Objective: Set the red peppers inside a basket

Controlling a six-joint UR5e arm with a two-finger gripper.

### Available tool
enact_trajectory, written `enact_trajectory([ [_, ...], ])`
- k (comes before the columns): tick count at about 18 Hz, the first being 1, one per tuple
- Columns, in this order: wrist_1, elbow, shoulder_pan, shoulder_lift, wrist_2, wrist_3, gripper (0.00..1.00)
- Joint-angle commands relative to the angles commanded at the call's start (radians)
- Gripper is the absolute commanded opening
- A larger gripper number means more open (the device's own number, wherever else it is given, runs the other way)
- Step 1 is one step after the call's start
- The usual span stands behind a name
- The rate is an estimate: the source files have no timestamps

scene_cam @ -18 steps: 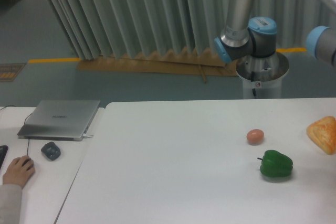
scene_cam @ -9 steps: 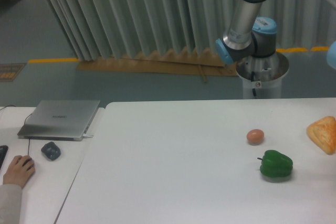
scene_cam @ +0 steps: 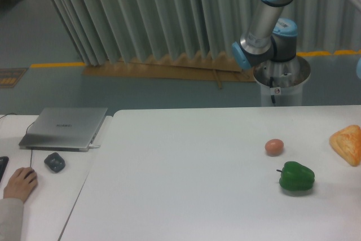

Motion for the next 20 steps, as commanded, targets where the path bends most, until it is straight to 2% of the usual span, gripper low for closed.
enact_trajectory([
  [8, 0.006, 0.002, 0.002, 0.009, -0.011, 0.002, 1.00],
  [13, -0.006, -0.024, -0.015, 0.063, -0.052, 0.002, 1.00],
  [16, -0.032, -0.052, -0.021, 0.109, -0.113, 0.002, 1.00],
  [18, -0.063, -0.075, -0.050, 0.153, -0.188, 0.002, 1.00],
  [20, -0.067, -0.094, -0.081, 0.190, -0.238, 0.002, 1.00],
])
